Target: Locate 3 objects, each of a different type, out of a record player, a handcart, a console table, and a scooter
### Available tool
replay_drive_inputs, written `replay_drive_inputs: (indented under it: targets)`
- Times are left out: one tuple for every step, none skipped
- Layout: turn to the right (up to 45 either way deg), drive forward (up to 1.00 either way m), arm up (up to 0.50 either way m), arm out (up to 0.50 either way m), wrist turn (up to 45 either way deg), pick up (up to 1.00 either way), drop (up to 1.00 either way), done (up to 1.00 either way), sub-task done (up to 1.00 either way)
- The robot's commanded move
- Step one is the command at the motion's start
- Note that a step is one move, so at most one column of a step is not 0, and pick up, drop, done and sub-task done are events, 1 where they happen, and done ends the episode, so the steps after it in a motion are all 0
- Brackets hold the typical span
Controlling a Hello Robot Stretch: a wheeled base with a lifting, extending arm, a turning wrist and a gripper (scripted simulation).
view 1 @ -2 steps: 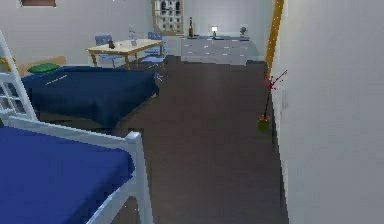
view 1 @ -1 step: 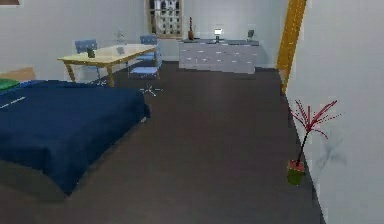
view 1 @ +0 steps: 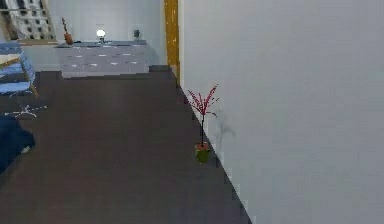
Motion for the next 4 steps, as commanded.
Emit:
replay_drive_inputs:
  targets:
    - [0.0,0.05,0.0,0.0,0.0,0.0,0.0,0.0,0.0]
    - [-12.0,0.0,0.0,0.0,0.0,0.0,0.0,0.0,0.0]
    - [0.0,0.3,0.0,0.0,0.0,0.0,0.0,0.0,0.0]
    - [-45.0,0.0,0.0,0.0,0.0,0.0,0.0,0.0,0.0]
